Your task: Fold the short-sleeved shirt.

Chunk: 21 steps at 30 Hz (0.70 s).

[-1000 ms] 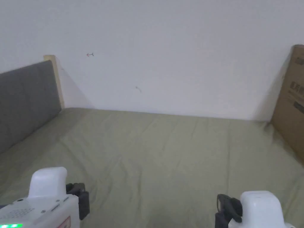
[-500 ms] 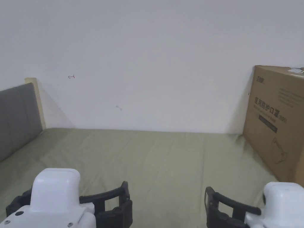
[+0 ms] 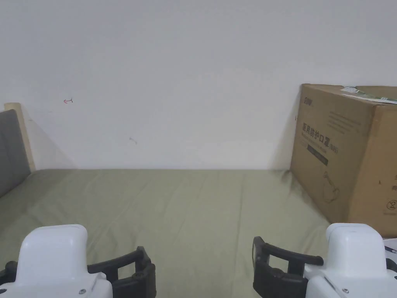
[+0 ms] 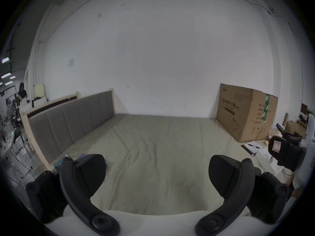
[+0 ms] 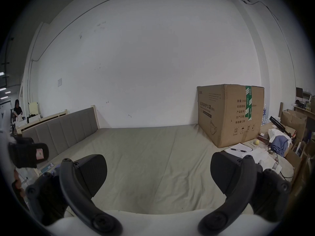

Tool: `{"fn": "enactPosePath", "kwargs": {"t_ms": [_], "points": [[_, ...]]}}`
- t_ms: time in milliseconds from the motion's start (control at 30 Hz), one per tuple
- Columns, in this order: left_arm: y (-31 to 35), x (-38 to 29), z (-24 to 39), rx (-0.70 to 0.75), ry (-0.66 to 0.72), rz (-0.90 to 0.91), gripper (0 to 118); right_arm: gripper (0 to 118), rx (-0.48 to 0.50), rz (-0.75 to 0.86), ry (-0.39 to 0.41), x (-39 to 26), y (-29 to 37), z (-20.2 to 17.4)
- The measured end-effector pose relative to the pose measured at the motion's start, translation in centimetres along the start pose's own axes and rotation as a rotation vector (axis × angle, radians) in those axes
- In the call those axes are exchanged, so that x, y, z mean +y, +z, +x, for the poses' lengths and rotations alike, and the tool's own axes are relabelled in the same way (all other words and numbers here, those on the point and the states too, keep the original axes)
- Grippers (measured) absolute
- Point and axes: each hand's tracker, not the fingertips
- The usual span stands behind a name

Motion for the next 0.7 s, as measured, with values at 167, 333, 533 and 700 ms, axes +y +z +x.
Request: {"fn": "enactPosePath", "kwargs": {"t_ms": [167, 333, 533, 700], "points": [[0.5, 0.0, -0.5, -0.02, 0.045, 0.013, 118, 118, -0.003, -0.014, 0.001, -0.3, -0.1, -0.2], [0.3, -0.5, -0.9, 0.04, 0.065, -0.03, 118, 118, -0.02, -0.014, -0.029, -0.3, -0.2, -0.2], [0.1, -0.6, -1.0, 0.041, 0.082, -0.074, 118, 118, -0.005, -0.041, -0.028, -0.9, -0.6, -0.6], [-0.5, -0.7, -0.5, 0.063, 0.058, -0.063, 118, 118, -0.014, -0.053, -0.005, -1.0, -0.7, -1.2]]}}
